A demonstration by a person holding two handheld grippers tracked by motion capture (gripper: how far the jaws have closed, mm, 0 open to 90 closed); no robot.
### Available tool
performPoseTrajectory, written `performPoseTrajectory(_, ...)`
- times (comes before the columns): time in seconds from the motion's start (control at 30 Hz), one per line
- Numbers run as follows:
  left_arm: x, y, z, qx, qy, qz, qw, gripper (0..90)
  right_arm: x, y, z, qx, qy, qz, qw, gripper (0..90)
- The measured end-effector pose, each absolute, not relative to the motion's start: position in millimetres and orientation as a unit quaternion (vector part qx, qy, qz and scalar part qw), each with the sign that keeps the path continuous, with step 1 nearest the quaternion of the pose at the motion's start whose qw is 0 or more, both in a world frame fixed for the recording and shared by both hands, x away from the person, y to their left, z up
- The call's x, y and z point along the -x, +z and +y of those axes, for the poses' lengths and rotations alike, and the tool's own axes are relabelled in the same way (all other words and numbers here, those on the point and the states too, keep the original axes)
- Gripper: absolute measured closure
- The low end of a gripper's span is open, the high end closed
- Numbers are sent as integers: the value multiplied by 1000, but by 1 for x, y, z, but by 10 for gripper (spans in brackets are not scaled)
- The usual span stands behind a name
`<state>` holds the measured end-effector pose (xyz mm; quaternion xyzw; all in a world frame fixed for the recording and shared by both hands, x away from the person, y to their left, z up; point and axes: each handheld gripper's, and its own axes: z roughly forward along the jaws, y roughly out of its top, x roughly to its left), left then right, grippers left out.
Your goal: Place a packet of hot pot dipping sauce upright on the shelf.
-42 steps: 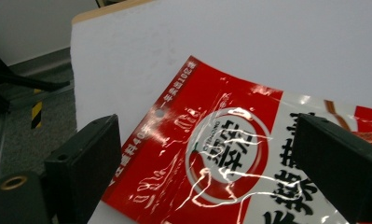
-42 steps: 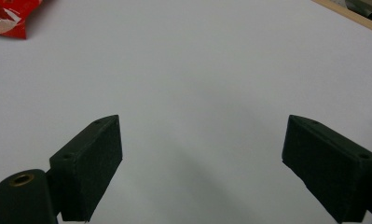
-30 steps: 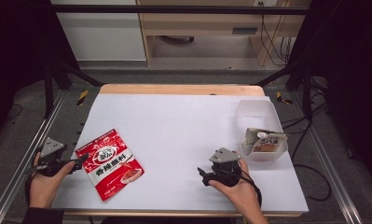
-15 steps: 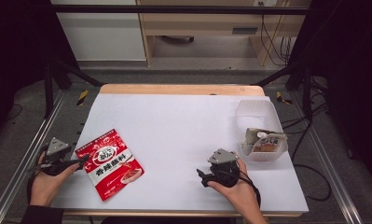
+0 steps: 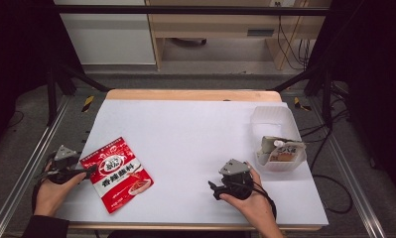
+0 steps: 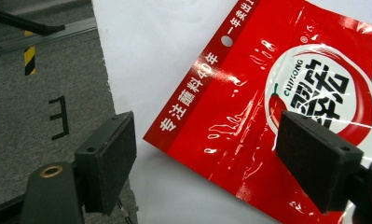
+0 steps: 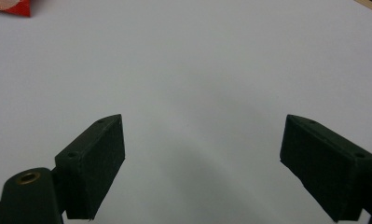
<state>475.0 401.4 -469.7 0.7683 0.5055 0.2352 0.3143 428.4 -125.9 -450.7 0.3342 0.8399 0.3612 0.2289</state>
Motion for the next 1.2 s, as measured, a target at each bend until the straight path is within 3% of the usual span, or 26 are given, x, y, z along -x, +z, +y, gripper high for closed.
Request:
performPoseTrajectory(0.4, -479, -473, 402, -769, 216, 506, 326, 200, -428, -452, -125, -331, 359, 843, 226, 139)
performPoseTrajectory(1.2, -464, -461, 399, -766, 185, 493, 369, 373, -428, -452, -125, -325, 357, 847, 223, 142)
